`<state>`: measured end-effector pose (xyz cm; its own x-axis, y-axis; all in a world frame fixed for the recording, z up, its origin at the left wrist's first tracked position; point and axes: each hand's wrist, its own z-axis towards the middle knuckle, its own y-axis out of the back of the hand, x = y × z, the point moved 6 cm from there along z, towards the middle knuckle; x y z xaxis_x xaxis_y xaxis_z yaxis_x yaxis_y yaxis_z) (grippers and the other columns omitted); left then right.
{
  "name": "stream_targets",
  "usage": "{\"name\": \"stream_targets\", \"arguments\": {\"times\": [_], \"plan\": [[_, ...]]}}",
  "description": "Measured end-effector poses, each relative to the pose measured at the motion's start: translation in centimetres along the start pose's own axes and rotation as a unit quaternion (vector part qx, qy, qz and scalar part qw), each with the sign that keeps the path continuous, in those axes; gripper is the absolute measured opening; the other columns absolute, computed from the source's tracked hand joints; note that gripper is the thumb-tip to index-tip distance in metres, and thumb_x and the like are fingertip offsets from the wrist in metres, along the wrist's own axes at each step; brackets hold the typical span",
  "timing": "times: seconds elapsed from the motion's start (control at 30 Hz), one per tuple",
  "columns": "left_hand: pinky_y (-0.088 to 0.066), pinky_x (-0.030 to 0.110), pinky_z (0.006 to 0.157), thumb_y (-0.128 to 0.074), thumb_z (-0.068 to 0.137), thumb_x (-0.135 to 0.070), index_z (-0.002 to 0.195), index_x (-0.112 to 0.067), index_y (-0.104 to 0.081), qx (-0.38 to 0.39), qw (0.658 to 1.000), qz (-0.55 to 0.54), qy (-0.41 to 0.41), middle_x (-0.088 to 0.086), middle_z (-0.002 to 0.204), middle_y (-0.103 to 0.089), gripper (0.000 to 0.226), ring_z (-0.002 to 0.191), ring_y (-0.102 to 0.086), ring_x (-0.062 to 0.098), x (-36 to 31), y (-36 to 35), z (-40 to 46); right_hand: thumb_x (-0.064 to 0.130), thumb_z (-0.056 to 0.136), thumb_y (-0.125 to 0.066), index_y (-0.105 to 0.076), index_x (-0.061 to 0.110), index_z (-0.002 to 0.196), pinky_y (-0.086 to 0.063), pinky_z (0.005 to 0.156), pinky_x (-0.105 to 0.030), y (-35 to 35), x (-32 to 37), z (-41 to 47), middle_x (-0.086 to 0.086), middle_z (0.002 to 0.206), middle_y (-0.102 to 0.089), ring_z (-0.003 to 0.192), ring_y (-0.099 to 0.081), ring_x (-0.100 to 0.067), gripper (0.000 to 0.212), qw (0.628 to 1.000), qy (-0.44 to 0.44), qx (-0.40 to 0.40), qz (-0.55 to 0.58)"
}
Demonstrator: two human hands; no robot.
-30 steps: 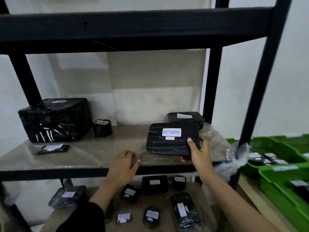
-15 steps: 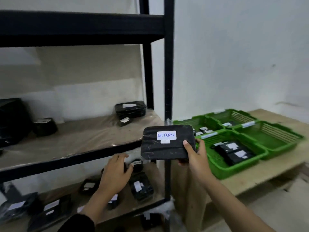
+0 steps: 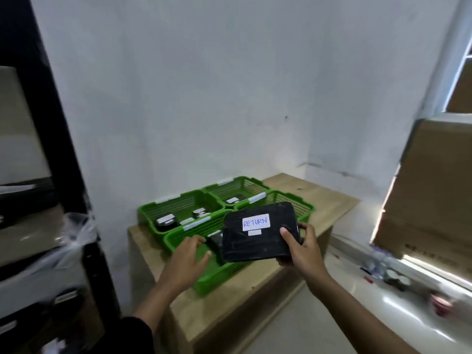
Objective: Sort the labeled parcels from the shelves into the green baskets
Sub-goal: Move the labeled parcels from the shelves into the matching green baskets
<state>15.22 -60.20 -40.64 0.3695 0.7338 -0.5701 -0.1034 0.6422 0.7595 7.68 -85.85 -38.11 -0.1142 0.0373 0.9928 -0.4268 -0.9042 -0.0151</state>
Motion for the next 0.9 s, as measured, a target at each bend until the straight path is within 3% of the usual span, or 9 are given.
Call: {"name": "stream_targets", "arguments": {"times": [0.13, 0.3, 0.6, 0.67, 0.8, 0.9], "plan": [[-0.045, 0.029, 0.085, -0.057, 0.09, -0.03, 0.114, -0.017, -0.054, 0.027, 0.999, -0.025, 0.006, 0.0, 0.108, -0.056, 0.028, 0.098, -0.054, 0.015, -3.9, -4.5, 3.3, 0.031, 0.089, -0.061, -0.038, 0.026, 0.117, -0.06, 0.067, -0.039, 5.0, 0.6, 3.7, -0.002, 0.103, -0.062, 0.088, -0.067, -0.021, 0.036, 0.999, 0.003, 0.004, -0.034], [-0.049, 0.032, 0.082, -0.057, 0.091, -0.028, 0.112, -0.014, -0.055, 0.038, 0.998, -0.042, 0.008, 0.002, 0.105, -0.059, 0.026, 0.095, -0.057, 0.017, -5.7, -9.2, 6.8, 0.03, 0.09, -0.061, -0.042, 0.022, 0.12, -0.057, 0.059, -0.029, 8.7, -1.2, 7.8, -0.004, 0.106, -0.06, 0.09, -0.065, -0.019, 0.037, 0.999, -0.004, -0.015, -0.051], [-0.046, 0.03, 0.079, -0.06, 0.089, -0.024, 0.112, -0.012, -0.057, 0.061, 0.995, -0.064, 0.046, 0.004, 0.104, -0.062, 0.026, 0.093, -0.058, 0.018, -4.1, -17.1, 19.5, 0.026, 0.088, -0.064, -0.05, 0.019, 0.114, -0.057, 0.061, -0.024, 12.0, -5.6, 18.9, 0.0, 0.106, -0.061, 0.093, -0.063, -0.014, 0.031, 0.995, -0.013, -0.009, -0.096], [-0.047, 0.032, 0.08, -0.061, 0.088, -0.024, 0.111, -0.011, -0.058, 0.049, 0.994, -0.072, 0.065, 0.006, 0.104, -0.063, 0.026, 0.092, -0.058, 0.019, -3.3, -19.0, 22.9, 0.027, 0.086, -0.065, -0.05, 0.019, 0.112, -0.06, 0.065, -0.032, 12.5, -5.6, 22.4, -0.001, 0.104, -0.061, 0.091, -0.064, -0.016, 0.031, 0.994, -0.012, -0.005, -0.105], [-0.044, 0.034, 0.086, -0.061, 0.088, -0.022, 0.118, -0.006, -0.054, 0.046, 0.991, -0.068, 0.102, 0.013, 0.12, -0.054, 0.034, 0.103, -0.055, 0.026, -1.6, -23.5, 28.6, 0.028, 0.085, -0.066, -0.049, 0.022, 0.109, -0.06, 0.067, -0.034, 13.3, -6.6, 29.0, -0.002, 0.102, -0.062, 0.089, -0.066, -0.018, 0.029, 0.991, -0.021, -0.002, -0.129], [-0.041, 0.043, 0.096, -0.06, 0.088, -0.031, 0.13, -0.007, -0.046, 0.029, 0.988, -0.005, 0.152, 0.021, 0.134, -0.039, 0.05, 0.117, -0.047, 0.036, 0.1, -26.2, 31.8, 0.028, 0.084, -0.068, -0.05, 0.023, 0.107, -0.06, 0.067, -0.033, 13.3, -8.2, 32.9, 0.0, 0.1, -0.062, 0.088, -0.066, -0.017, 0.029, 0.991, -0.034, -0.003, -0.133]]}}
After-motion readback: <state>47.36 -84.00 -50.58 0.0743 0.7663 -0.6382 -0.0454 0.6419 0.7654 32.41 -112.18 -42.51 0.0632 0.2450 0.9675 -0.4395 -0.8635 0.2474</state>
